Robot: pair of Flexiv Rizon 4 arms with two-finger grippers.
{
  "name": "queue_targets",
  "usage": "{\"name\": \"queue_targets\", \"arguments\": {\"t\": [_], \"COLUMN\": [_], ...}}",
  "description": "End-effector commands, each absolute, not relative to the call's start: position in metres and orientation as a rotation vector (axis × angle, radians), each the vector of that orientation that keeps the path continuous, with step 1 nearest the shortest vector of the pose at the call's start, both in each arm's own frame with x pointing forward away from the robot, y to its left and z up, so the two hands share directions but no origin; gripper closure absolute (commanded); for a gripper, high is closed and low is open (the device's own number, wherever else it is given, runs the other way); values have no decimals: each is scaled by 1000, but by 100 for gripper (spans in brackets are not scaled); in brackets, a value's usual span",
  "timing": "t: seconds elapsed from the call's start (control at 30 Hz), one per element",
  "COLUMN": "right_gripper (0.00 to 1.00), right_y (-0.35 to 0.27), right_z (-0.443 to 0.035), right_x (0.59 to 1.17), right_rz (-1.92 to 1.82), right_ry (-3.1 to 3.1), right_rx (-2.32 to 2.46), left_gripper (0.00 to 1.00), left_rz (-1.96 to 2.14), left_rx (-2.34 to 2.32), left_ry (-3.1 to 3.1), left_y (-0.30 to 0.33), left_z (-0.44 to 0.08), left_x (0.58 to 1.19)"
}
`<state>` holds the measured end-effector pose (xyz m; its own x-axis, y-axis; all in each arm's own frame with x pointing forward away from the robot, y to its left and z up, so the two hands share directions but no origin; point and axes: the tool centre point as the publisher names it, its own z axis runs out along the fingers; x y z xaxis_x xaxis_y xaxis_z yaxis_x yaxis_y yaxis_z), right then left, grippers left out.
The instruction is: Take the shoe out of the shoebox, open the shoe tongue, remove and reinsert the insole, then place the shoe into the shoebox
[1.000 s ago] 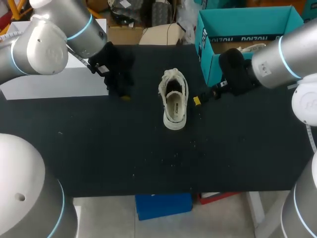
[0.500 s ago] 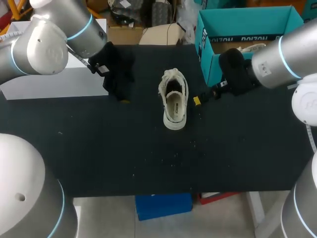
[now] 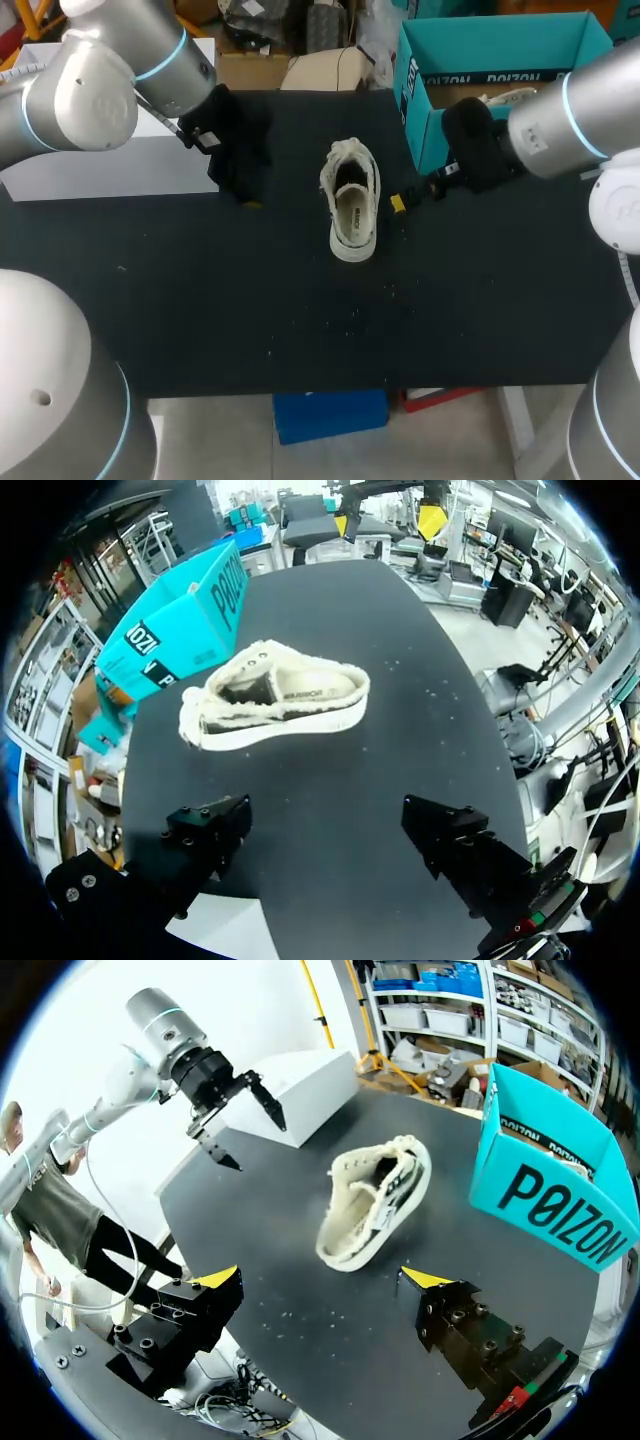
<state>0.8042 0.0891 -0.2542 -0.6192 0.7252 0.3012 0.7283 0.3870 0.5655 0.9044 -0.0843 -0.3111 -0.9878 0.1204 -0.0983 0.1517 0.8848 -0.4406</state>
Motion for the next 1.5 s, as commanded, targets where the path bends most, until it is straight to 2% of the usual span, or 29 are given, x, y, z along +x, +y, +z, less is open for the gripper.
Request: {"name": "queue_targets", "arguments": {"t": [0.03,0.57,0.6,0.67,0.73,0.77,0.8,0.83,0.87,0.93,1.0,1.5], "right_gripper": [0,0,5,10,52,51,39,32,33,46,51,60], "right_y": [90,115,119,124,129,131,133,135,136,139,141,128], "right_z": [-254,-291,-296,-301,-309,-312,-315,-317,-318,-326,-335,-369], "right_x": [805,889,894,900,908,911,914,917,919,924,929,953], "right_rz": [-1066,-547,-522,-490,-461,-460,-457,-437,-429,-382,-345,-231], "right_ry": [-2612,-2549,-2544,-2554,-2562,-2561,-2560,-2568,-2570,-2560,-2550,-2511], "right_rx": [-1369,-1774,-1788,-1794,-1807,-1807,-1809,-1809,-1809,-1821,-1829,-1933], "left_gripper": [0,0,0,0,0,0,0,0,0,0,0,0], "left_rz": [-706,-706,-706,-706,-706,-706,-706,-706,-706,-706,-706,-706], "left_rx": [215,215,215,215,215,215,215,215,215,215,215,215], "left_ry": [2980,2980,2980,2980,2980,2980,2980,2980,2980,2980,2980,2980], "left_y": [-84,-84,-84,-84,-84,-84,-84,-84,-84,-84,-84,-84], "left_z": [-312,-312,-312,-312,-312,-312,-312,-312,-312,-312,-312,-312], "left_x": [904,904,904,904,904,904,904,904,904,904,904,904]}}
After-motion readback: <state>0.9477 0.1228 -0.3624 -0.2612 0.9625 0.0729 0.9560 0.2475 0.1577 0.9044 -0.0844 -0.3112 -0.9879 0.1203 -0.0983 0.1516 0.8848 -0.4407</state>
